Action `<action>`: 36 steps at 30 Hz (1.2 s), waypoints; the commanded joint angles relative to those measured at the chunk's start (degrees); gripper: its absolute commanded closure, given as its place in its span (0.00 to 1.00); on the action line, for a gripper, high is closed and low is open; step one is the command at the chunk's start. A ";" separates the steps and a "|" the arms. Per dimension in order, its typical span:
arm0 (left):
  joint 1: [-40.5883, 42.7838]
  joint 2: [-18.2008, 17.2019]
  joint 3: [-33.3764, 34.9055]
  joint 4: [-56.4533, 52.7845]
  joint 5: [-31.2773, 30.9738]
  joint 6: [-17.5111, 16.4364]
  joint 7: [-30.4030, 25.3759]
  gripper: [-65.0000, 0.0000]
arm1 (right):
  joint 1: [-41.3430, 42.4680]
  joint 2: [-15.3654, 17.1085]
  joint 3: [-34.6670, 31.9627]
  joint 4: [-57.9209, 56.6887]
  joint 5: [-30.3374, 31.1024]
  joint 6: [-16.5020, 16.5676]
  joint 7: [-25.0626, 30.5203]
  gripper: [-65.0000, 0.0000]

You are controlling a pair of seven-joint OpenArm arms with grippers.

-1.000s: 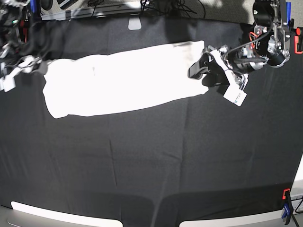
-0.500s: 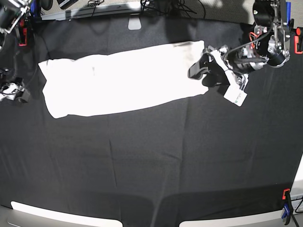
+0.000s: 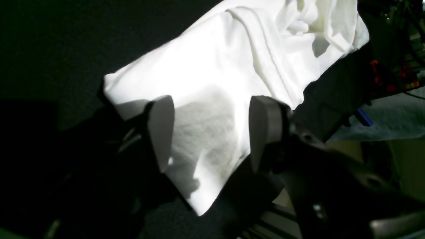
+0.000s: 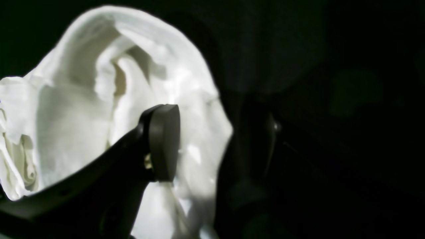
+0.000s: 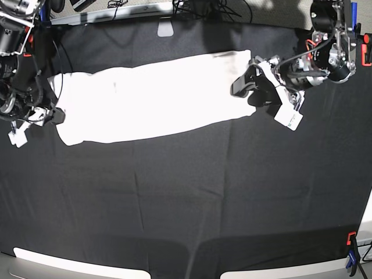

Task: Layout the t-shirt on the table in an organized manner, then fold the t-shirt properly
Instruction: 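Lift the strip end with the right gripper and fold it toward the left gripper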

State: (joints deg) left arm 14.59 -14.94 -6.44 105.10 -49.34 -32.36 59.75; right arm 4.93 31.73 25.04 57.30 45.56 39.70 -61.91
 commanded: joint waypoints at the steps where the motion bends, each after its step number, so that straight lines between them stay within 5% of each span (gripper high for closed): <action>1: -0.48 -0.33 -0.15 1.03 -1.33 -0.22 -1.31 0.49 | -0.04 -0.35 -0.46 -0.09 1.03 0.30 -4.52 0.48; 7: -0.48 -0.31 -0.15 1.03 -1.33 -0.24 -1.33 0.49 | -0.04 -1.70 -0.48 -0.09 14.01 0.30 -13.09 0.48; 13: -0.48 -0.31 -0.15 1.03 -1.33 -0.24 -1.33 0.49 | -0.04 -3.34 -0.48 -0.09 14.75 0.30 -13.84 0.50; 15: -0.48 -0.33 -0.15 1.03 -1.33 -0.22 -1.31 0.49 | -0.02 -3.72 -0.48 -0.09 14.69 0.30 -13.75 0.60; 19: -0.48 -0.31 -0.15 1.03 -1.33 -0.24 -1.33 0.49 | -0.02 -3.63 -0.46 -0.09 14.69 0.30 -12.28 1.00; 36: -0.46 -0.31 -0.15 1.03 -1.38 -0.24 -1.29 0.49 | 0.15 5.42 -0.31 -0.04 15.91 0.30 -8.15 1.00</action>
State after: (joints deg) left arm 14.61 -14.92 -6.44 105.10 -49.34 -32.36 59.75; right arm 4.12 35.44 24.25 56.60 60.12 39.66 -71.16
